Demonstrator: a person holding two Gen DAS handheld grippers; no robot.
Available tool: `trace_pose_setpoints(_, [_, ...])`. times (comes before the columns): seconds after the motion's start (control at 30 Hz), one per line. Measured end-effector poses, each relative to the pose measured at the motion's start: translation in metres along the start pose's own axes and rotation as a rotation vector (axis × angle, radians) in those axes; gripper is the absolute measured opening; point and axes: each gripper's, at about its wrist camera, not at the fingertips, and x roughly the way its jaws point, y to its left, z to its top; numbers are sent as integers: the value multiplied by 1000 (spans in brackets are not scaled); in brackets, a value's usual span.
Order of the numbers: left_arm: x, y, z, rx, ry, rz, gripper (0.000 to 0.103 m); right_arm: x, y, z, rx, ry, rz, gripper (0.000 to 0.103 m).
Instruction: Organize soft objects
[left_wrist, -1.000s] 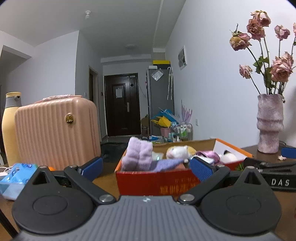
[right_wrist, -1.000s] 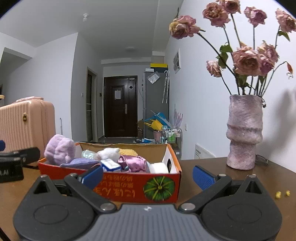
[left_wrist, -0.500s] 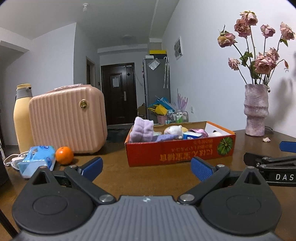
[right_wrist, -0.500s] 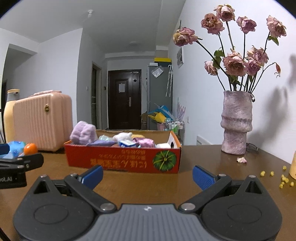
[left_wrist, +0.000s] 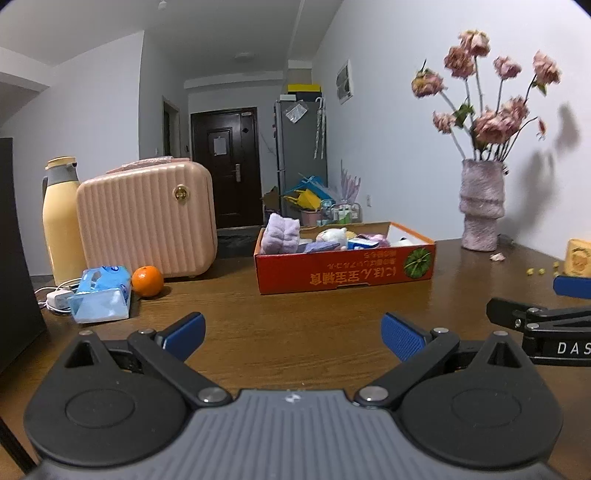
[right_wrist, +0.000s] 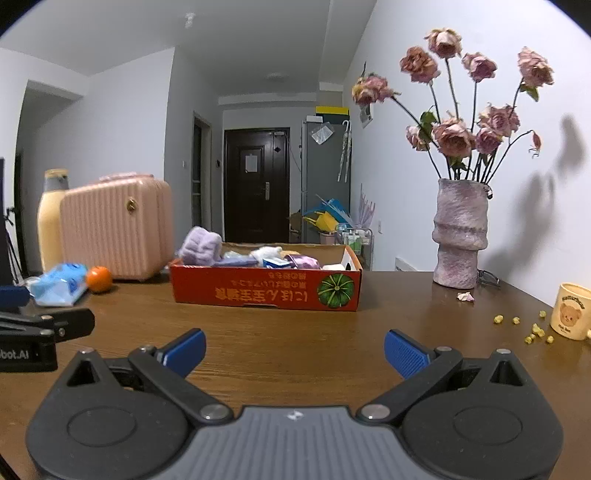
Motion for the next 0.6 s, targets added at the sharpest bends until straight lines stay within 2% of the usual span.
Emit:
trace_pose_setpoints(0.23, [-56, 3, 0, 20, -47, -19, 103, -53, 0, 1, 24, 17, 26, 103])
trace_pose_setpoints(0.6, [-104, 1, -7, 17, -68, -26, 103, -123, 2, 14, -1, -57, 25, 103])
